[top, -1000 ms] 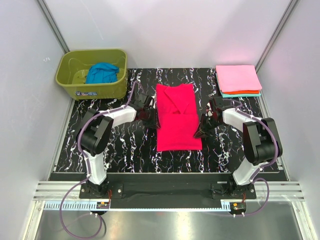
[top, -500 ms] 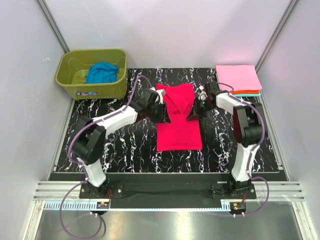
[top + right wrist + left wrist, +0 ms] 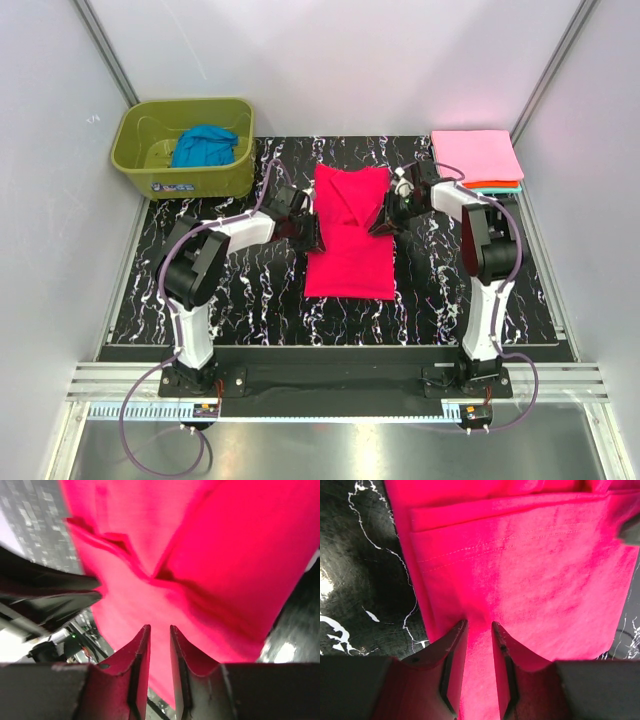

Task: Fold and stack the t-shirts
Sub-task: Fold the tshirt

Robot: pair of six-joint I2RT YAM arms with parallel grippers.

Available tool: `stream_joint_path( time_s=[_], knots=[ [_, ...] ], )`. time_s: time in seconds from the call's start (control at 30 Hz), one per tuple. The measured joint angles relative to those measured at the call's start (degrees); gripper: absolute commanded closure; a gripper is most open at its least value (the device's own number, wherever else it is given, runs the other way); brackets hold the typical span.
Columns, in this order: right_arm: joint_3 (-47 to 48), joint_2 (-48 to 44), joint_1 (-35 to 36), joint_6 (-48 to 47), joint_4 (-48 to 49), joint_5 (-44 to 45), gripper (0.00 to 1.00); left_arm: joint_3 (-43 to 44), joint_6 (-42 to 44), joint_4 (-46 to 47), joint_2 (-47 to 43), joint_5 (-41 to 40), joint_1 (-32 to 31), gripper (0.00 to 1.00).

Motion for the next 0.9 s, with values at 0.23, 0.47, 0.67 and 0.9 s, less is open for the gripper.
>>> stream_joint_path(
  time_s=[0.23, 0.47, 0.67, 0.9],
  knots=[
    [-2.4, -7.5, -1.6, 0.4, 1.6, 0.5, 0.71, 0.1, 0.5, -0.2, 0.0, 0.3, 0.3, 0.67],
    [-5.4, -2.6, -3.3, -0.7, 3.0, 2.9, 0.73, 0.1, 0.5, -0.3, 0.0, 0.3, 0.4, 0.67],
    [-4.9, -1.6, -4.2, -0.3, 3.1, 1.5, 0.66, 0.7, 1.1, -1.4, 0.0, 0.5, 0.6, 0.64],
    [-6.1, -10.6, -4.2, 3.4, 1.4, 7.3, 0.44, 5.1, 3.8, -9.4, -4.5, 2.3, 1.0, 0.57]
  ],
)
